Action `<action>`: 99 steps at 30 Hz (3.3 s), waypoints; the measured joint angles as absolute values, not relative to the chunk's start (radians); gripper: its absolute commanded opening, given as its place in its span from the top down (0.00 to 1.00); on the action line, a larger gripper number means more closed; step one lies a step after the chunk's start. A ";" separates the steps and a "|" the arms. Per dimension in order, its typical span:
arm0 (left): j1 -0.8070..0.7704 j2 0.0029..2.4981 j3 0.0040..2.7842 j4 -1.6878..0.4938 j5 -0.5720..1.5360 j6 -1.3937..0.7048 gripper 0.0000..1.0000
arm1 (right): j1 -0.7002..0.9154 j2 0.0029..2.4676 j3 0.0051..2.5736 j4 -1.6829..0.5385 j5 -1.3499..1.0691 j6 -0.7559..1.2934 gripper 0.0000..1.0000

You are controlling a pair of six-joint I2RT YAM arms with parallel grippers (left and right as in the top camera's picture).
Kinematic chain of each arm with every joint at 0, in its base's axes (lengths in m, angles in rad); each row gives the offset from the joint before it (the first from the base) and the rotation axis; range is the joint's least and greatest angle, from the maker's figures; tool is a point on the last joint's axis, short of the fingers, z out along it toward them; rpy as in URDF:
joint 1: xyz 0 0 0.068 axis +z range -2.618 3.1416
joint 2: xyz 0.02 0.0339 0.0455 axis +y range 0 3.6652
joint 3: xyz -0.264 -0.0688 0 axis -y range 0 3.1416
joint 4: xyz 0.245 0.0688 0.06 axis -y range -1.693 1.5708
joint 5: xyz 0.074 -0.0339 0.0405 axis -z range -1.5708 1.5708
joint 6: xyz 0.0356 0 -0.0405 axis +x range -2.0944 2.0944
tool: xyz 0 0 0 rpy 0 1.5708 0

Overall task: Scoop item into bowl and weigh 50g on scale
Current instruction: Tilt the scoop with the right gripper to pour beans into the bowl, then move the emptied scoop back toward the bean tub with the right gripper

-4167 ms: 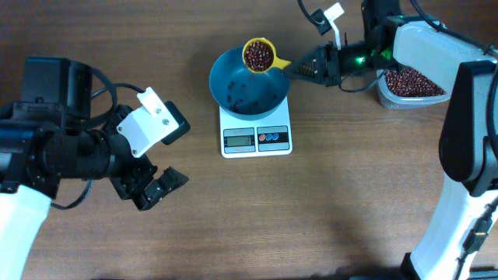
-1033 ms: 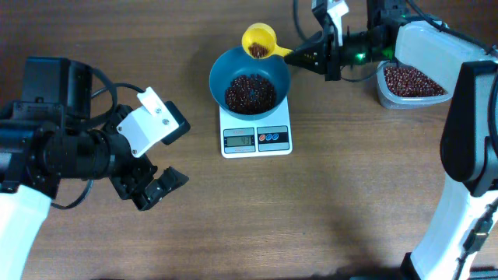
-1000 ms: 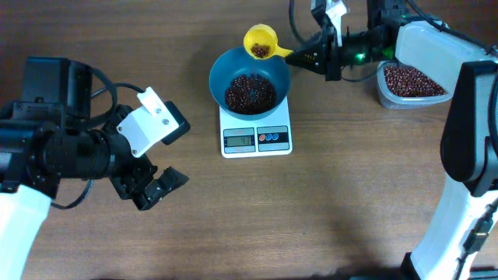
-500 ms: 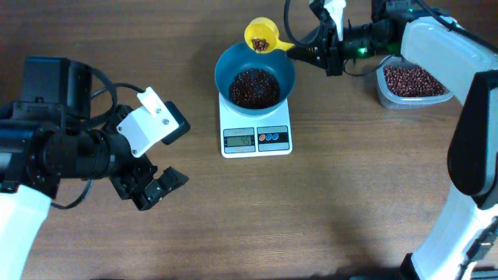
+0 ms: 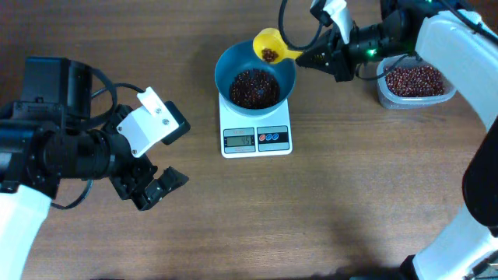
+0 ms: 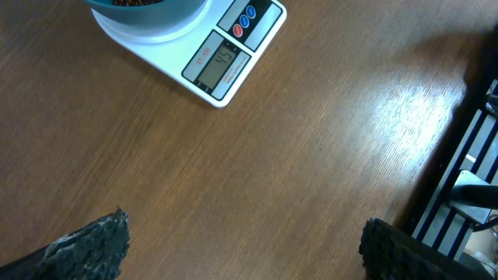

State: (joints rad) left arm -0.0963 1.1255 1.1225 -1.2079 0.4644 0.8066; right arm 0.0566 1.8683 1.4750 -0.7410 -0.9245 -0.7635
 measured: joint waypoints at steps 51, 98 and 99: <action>-0.096 1.126 1.122 -1.208 0.464 0.807 0.01 | 0.160 1.766 1.496 -0.756 -0.712 -0.733 0.96; -0.096 1.126 1.122 -1.208 0.465 0.807 0.02 | 0.218 1.754 1.502 -0.685 -0.585 -0.524 0.96; -0.096 1.126 1.122 -1.208 0.464 0.807 0.01 | 0.218 1.743 1.502 -0.695 -0.550 -0.524 0.96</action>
